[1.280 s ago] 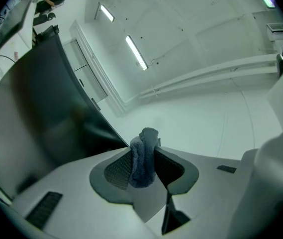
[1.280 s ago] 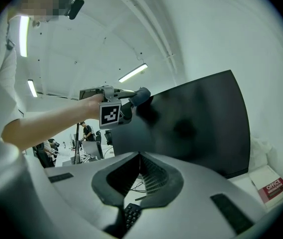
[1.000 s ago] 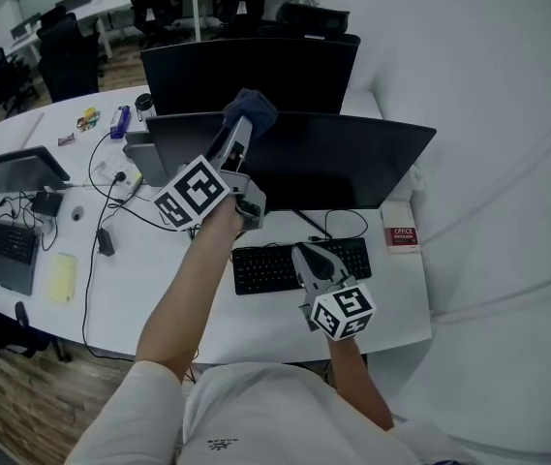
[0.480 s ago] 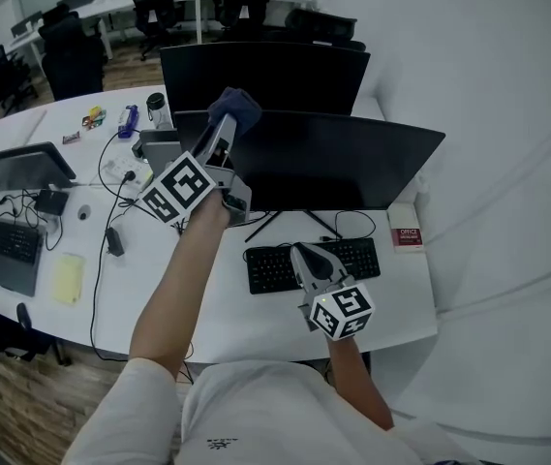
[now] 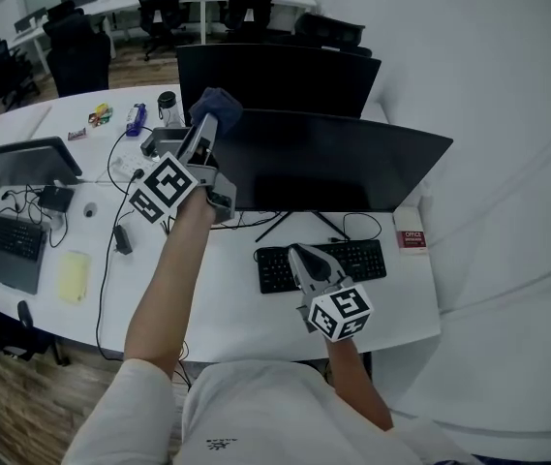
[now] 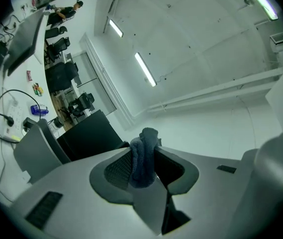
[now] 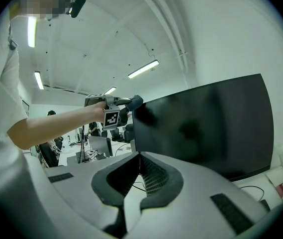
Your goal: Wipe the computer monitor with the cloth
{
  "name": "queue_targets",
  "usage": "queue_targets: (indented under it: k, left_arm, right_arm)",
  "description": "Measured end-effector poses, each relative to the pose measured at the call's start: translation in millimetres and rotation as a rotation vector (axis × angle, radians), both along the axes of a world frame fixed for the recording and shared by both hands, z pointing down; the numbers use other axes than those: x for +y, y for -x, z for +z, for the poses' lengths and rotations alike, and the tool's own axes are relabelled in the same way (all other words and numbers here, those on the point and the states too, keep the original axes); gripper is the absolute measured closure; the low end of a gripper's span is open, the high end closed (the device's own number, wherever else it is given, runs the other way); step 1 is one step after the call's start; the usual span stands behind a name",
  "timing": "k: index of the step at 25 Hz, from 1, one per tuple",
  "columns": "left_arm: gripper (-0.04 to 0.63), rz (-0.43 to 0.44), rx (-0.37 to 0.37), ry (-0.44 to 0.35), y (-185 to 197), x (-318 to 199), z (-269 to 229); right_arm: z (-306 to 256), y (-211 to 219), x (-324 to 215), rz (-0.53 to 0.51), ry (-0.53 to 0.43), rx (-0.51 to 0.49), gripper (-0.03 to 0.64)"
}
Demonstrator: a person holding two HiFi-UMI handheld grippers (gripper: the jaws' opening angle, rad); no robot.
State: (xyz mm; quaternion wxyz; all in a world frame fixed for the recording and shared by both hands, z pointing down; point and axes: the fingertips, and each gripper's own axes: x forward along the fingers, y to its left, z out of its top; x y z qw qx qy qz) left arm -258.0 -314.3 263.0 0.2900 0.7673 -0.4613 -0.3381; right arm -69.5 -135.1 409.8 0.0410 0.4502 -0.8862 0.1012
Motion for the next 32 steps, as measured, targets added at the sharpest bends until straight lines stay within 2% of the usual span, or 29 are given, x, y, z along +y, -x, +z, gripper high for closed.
queue_targets:
  k: [9,15,17,19,21,27,32]
  left_arm:
    - [0.463,-0.075,0.035,-0.001,52.8,6.0,4.8]
    - [0.463,-0.112,0.040,0.006,82.4,6.4,17.4]
    - [0.463,-0.126,0.020,0.007,90.8,5.7,22.9]
    - [0.463,-0.148,-0.046,0.004,94.8,5.2,25.4]
    - [0.463,-0.179,-0.154,-0.003,94.0,4.1,25.5]
    - [0.463,-0.291,-0.625,-0.089,64.6,5.2,3.6]
    - [0.463,-0.341,-0.847,-0.130,44.2,5.4,5.3]
  right_arm:
    - [4.0,18.1,4.1,-0.026,0.009,0.018,0.597]
    - [6.5,23.7,5.7,-0.037,0.016,0.030,0.597]
    - [7.5,25.5,6.4,-0.037,0.018,0.032,0.597]
    - [8.7,27.1,7.6,-0.038,0.022,0.035,0.597]
    - [10.5,28.3,8.5,-0.041,0.026,0.038,0.597]
    - [13.8,30.0,10.4,-0.040,0.037,0.045,0.597]
    - [17.7,23.8,11.7,-0.024,0.048,0.049,0.597]
